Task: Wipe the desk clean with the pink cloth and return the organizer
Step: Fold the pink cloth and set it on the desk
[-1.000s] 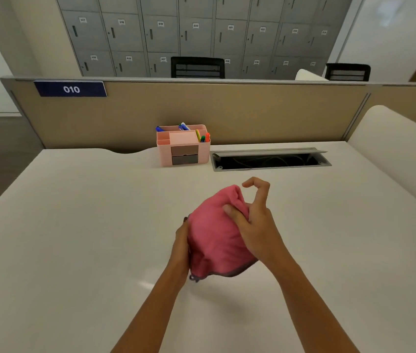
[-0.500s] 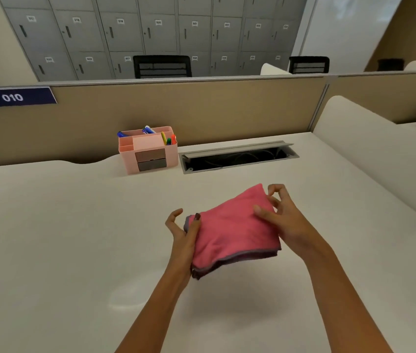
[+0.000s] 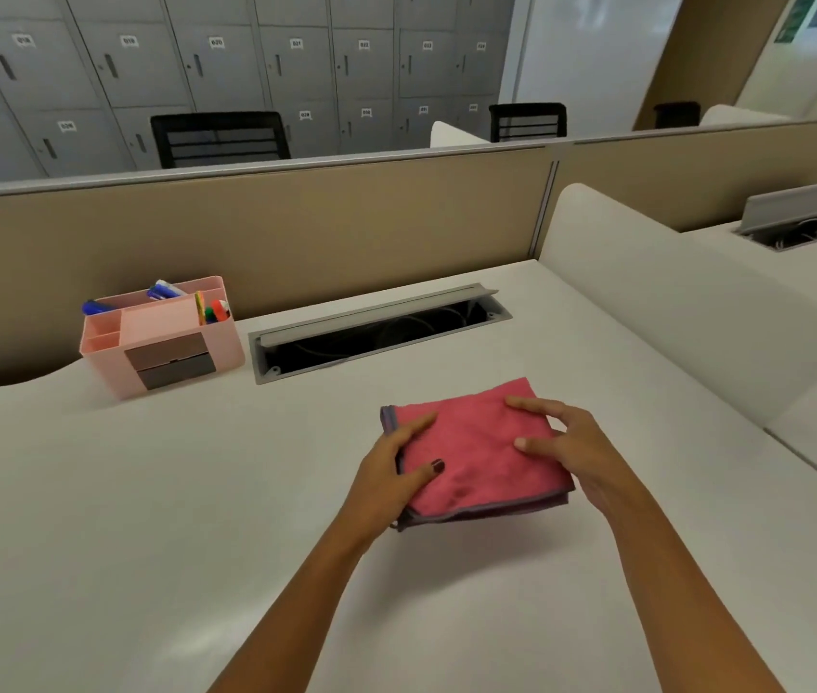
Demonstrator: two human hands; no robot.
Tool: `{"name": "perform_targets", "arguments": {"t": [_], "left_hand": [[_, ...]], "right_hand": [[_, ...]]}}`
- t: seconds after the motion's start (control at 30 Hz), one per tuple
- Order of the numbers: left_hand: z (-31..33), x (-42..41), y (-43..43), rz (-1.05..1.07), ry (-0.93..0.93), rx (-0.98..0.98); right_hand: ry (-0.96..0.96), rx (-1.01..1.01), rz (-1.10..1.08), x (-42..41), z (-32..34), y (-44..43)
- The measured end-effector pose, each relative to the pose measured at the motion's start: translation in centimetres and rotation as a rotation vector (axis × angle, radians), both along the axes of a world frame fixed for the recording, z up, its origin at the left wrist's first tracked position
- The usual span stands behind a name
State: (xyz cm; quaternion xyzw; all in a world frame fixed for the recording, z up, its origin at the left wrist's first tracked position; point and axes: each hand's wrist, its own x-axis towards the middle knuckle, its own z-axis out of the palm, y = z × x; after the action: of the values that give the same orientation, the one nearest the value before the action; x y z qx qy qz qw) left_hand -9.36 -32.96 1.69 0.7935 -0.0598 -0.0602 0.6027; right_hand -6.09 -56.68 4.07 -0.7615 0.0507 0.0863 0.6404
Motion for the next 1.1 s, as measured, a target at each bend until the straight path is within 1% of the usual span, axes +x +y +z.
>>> {"name": "perform_targets", "arguments": {"t": [0.13,0.23,0.33,0.5,0.67,0.83,0.93,1.0,1.1], "left_hand": [[0.0,5.5,-4.1,-0.056,-0.052,0.155],[-0.3,9.8,-7.6,-0.104,-0.075,0.19],[-1.0,14.1,-11.1,-0.157,-0.074,0.187],[-2.7,20.5,-16.0,-0.176,-0.097,0.188],[-3.9,25.3,-20.4,-0.136,-0.088,0.151],[-4.8,29.2,-22.7,-0.057,-0.098,0.149],[-5.9,30.1,-23.3,-0.063,-0.103,0.173],[-6.6,30.0,-23.4,-0.041,-0.104,0.275],[-7.5,29.6,-24.0,0.055,-0.153,0.438]], "right_hand": [[-0.104,-0.102,-0.034,4.6,-0.7,-3.3],[-0.145,-0.161,-0.042,8.2,-1.5,-6.2],[-0.176,-0.255,-0.069,12.1,-2.1,-9.3],[-0.289,-0.527,-0.137,18.2,-2.8,-13.4],[-0.336,-0.736,-0.193,23.5,-3.7,-16.0],[-0.385,-0.954,-0.211,27.4,-4.6,-16.4],[-0.356,-1.135,-0.224,28.6,-5.9,-16.7],[-0.276,-1.25,-0.257,28.9,-7.0,-16.9],[-0.199,-1.25,-0.29,28.3,-9.0,-16.7]]}}
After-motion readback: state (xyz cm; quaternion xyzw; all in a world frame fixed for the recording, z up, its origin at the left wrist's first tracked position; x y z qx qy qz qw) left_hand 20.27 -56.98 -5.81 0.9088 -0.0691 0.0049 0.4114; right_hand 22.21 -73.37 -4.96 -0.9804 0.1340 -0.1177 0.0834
